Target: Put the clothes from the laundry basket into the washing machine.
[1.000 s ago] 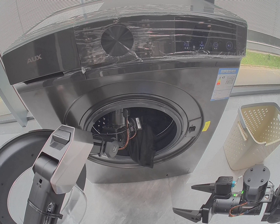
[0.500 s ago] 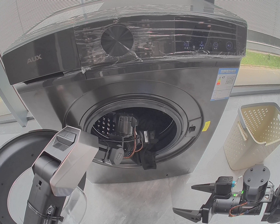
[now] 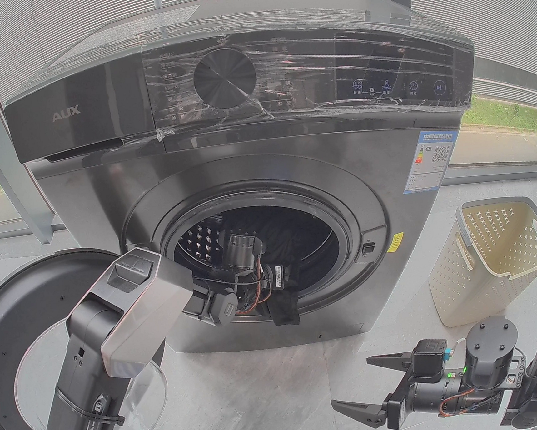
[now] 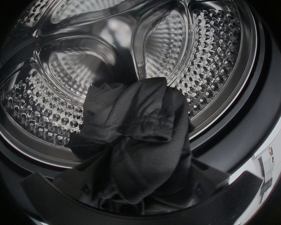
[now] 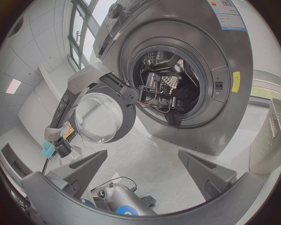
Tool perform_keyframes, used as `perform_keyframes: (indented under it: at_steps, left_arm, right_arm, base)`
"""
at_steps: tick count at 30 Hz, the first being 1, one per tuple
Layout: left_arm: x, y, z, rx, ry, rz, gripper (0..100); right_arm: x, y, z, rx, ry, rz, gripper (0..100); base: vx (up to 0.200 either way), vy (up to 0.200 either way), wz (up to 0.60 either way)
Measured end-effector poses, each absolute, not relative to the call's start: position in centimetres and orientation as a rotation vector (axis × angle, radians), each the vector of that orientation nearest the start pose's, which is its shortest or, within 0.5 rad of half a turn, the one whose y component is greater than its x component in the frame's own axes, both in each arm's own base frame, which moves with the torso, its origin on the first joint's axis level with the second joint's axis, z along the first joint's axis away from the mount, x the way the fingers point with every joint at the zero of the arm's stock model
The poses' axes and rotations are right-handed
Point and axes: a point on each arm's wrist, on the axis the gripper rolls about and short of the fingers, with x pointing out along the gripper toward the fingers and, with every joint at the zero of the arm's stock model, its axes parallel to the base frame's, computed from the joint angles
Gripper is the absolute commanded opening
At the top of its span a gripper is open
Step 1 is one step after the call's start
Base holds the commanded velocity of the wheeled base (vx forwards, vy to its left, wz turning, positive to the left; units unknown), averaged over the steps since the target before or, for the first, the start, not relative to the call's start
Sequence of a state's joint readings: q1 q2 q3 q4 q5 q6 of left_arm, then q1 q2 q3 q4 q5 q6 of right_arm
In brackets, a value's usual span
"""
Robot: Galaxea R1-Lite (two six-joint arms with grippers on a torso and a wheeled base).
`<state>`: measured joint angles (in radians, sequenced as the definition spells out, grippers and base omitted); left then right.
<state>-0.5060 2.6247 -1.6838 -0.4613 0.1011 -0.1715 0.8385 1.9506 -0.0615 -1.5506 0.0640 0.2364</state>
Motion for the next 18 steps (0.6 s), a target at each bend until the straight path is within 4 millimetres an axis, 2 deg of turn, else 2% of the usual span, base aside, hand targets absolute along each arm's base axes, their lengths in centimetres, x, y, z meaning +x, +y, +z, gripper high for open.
perform_keyframes:
  at_steps: [8, 12, 15, 18]
  left_arm:
    - [45.6, -25.0, 0.3, -0.033, 0.478, -0.352, 0]
    - [46.6, -25.0, 1.4, -0.052, 0.427, -0.338, 0]
    - [47.9, -24.9, 3.1, -0.08, 0.339, -0.316, 0]
    - [49.1, -24.4, 3.9, -0.099, 0.278, -0.28, 0]
  right_arm:
    - [14.9, 16.8, 5.5, 0.085, 0.429, 0.848, 100]
    - [14.9, 16.8, 5.4, 0.085, 0.43, 0.848, 100]
    - [15.0, 16.8, 5.4, 0.085, 0.43, 0.847, 100]
    - [15.0, 16.8, 5.4, 0.085, 0.43, 0.847, 100]
  base:
    - [0.0, 0.0, 0.0]
    - [0.0, 0.0, 0.0]
    - [0.0, 0.0, 0.0]
    - [0.0, 0.0, 0.0]
